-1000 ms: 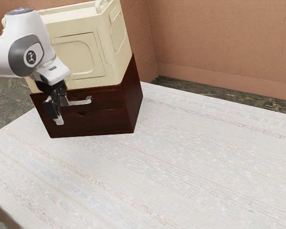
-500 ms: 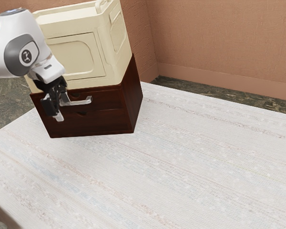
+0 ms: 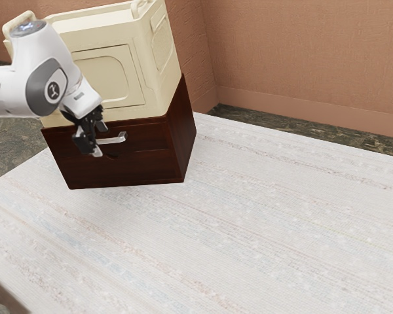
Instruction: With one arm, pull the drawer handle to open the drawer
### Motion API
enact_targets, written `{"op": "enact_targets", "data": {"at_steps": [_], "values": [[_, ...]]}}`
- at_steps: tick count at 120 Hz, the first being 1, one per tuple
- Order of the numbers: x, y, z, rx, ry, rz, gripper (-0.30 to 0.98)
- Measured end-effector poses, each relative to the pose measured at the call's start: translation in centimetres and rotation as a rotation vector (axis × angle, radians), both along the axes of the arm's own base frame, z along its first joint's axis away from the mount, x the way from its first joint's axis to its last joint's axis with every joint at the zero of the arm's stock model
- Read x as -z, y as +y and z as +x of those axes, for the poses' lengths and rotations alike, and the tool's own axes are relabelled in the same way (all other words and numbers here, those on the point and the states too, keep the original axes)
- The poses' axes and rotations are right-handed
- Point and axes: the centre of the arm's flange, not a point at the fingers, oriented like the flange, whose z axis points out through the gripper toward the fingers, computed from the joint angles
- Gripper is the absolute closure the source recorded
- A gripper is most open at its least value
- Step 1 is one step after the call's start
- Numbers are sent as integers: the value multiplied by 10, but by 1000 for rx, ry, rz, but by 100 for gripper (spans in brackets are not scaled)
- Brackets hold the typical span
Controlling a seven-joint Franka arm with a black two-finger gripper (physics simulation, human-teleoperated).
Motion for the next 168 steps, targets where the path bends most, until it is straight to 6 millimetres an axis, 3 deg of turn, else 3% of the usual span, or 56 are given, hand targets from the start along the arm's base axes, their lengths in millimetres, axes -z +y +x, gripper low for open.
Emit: {"op": "enact_targets", "data": {"at_steps": [37,108,168], "values": [[10,4,6,4,-7,10,17],[28,-2,2,2,23,-16,18],[27,-15,-37,-6,52,-64,19]]}}
